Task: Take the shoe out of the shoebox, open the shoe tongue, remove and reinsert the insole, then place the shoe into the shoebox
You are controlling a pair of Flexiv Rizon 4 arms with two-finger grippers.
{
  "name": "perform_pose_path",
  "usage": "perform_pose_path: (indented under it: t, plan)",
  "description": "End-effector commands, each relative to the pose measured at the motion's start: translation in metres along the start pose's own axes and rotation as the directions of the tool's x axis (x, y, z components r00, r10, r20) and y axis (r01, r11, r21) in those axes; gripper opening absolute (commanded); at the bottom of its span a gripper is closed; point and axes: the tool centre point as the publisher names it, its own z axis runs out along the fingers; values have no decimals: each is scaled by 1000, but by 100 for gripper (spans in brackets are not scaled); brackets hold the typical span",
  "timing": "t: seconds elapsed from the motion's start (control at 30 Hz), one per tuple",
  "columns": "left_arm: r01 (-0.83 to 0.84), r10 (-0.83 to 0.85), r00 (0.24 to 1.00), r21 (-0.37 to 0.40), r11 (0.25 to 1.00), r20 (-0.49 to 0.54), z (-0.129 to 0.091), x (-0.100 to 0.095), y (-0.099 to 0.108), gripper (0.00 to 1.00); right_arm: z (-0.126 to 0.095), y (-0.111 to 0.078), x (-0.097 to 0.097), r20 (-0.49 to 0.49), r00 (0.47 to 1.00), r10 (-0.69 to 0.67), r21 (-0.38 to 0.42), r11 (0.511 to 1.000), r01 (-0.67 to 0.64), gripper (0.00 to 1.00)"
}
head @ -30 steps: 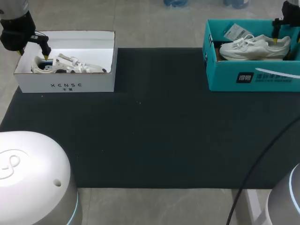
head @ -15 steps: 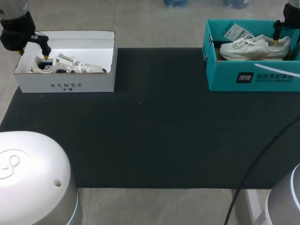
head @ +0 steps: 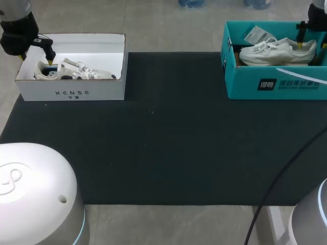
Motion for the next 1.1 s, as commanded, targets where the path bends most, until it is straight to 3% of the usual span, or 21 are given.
perform_pose_path:
  t: [0.03, 0.77, 0.93, 1.1]
  plan:
    - [0, 0, 1000, -3, 1000, -1, 0, 0, -1, 100, 10, 13, -4, -4, 1000, 4, 141, 990, -3, 0]
    - [0, 0, 1000, -3, 1000, -1, 0, 0, -1, 100, 6, 8, -7, 29, 1000, 10, 159, 987, -15, 0]
    - [0, 0, 1000, -3, 1000, -1, 0, 0, -1, 100, -8, 6, -5, 33, 999, 20, 148, 989, -24, 0]
    - [0, 0, 1000, -3, 1000, -1, 0, 0, -1, 100, -36, 5, -5, 40, 998, 46, 135, 990, -51, 0]
